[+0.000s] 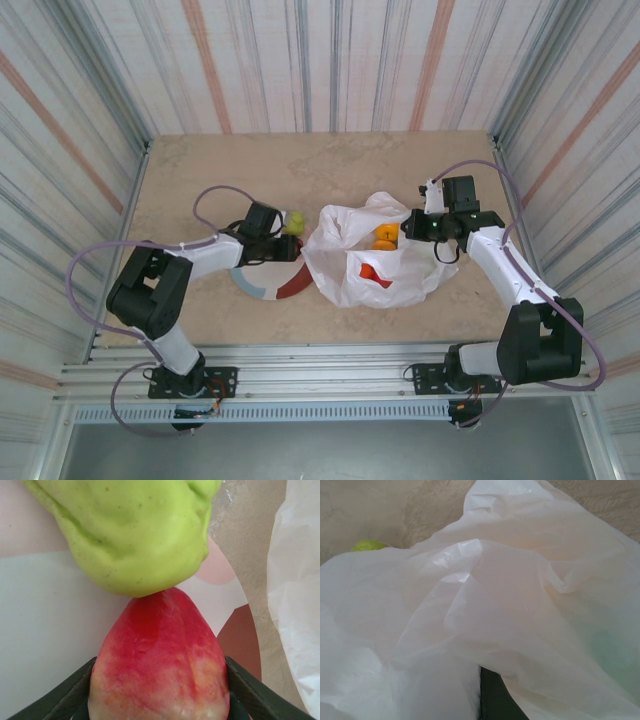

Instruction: Place the fruits into the plastic bag

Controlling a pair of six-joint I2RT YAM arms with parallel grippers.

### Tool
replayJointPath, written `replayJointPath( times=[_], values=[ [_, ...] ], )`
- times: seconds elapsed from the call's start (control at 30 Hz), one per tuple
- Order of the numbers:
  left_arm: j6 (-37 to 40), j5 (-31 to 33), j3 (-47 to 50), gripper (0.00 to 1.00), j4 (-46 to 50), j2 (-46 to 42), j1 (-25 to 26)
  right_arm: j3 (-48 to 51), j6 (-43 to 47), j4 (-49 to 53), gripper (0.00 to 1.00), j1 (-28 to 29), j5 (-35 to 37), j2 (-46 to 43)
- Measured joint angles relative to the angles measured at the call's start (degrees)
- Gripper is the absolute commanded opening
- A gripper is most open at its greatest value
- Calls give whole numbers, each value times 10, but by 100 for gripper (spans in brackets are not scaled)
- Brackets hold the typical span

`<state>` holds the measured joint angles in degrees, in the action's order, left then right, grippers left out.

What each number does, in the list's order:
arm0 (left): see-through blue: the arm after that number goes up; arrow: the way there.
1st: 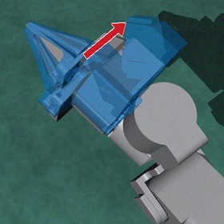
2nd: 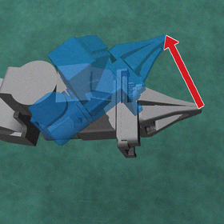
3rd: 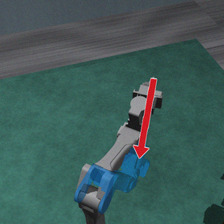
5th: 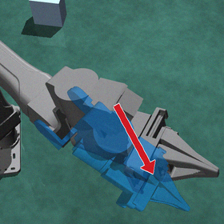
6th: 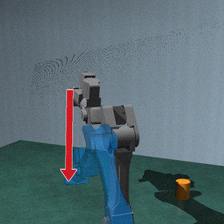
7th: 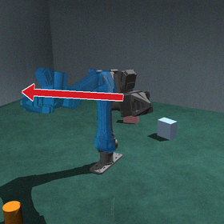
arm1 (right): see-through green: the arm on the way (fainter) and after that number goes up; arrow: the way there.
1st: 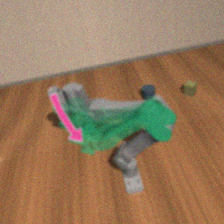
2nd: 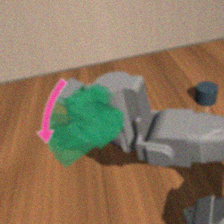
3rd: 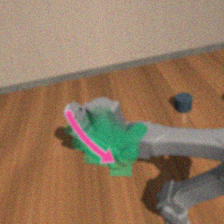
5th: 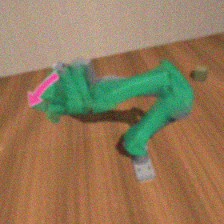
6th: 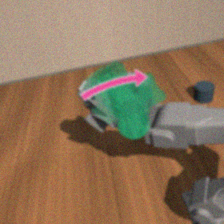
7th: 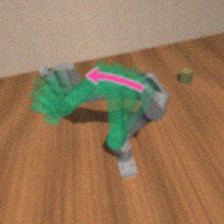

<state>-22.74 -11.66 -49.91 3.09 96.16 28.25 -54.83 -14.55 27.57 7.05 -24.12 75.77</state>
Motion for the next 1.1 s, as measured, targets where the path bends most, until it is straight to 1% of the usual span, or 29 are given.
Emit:
replayJointPath(
  times=[0.17, 0.27, 0.4, 0.57, 0.67, 0.8, 0.97, 1.1],
  values=[
    [0, 1, 3, 48, -2, -5, 0, 0, 0, 0, 0, 1, 0, 0],
    [0, 5, 17, 46, -5, -32, 0, 0, 0, 1, 0, 3, 0, 0],
    [0, 14, 44, 45, -5, -106, 0, -10, 0, 10, 0, 13, 0, -2],
    [5, 14, 71, 45, -11, -249, 11, -33, 0, 22, 0, 18, 0, -30],
    [20, 9, 77, 45, -12, -324, 39, -42, -3, 23, 0, 22, 0, -48],
    [40, -4, 80, 44, -10, -377, 99, -43, -15, 22, 0, 36, -2, -56],
    [63, -4, 94, 44, -2, -369, 189, -47, -20, 25, 0, 61, -2, -56],
    [79, 2, 94, 44, -1, -323, 229, -60, -31, 26, 0, 74, -1, -59]
  ],
)
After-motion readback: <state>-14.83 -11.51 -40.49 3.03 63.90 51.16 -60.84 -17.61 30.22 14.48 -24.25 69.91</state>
